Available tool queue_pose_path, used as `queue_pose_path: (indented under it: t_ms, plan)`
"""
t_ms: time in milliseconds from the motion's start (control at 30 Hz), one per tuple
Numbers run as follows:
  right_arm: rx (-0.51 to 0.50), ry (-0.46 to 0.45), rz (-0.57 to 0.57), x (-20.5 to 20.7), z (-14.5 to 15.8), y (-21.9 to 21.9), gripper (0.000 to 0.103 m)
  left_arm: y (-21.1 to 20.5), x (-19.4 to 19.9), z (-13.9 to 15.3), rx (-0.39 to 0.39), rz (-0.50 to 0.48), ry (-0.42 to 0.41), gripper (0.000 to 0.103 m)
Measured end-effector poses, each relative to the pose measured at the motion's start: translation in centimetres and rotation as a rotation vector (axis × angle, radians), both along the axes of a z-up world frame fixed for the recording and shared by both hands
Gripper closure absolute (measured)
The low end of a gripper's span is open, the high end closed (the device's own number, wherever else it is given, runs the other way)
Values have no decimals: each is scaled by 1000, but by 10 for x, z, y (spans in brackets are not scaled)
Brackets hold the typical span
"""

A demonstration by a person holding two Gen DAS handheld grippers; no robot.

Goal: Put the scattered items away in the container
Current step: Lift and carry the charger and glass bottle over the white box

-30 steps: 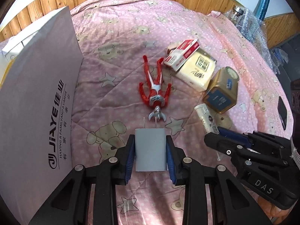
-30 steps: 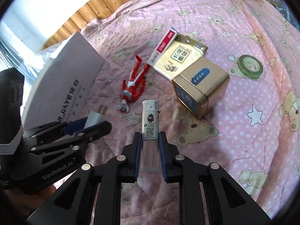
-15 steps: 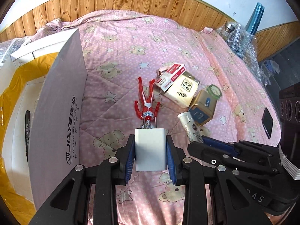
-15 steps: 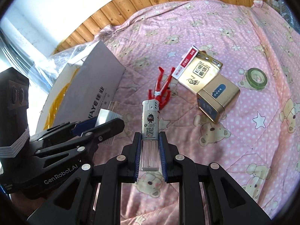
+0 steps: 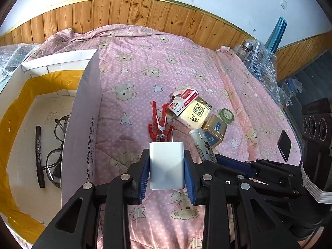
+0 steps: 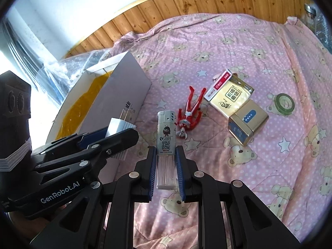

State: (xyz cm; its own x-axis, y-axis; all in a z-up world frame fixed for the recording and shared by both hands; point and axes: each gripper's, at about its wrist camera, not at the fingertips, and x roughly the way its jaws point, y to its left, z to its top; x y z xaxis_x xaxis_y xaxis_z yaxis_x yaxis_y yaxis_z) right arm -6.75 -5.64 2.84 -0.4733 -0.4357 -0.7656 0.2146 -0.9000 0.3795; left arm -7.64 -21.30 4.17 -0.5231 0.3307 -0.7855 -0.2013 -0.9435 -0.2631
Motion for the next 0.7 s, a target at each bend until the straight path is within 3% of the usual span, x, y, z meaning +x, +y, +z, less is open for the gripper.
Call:
queue_pose_path:
  t_ms: [700]
  plan:
    - [18,82,90,-3,41,-45,84,-46,19,37,63,78,88,71]
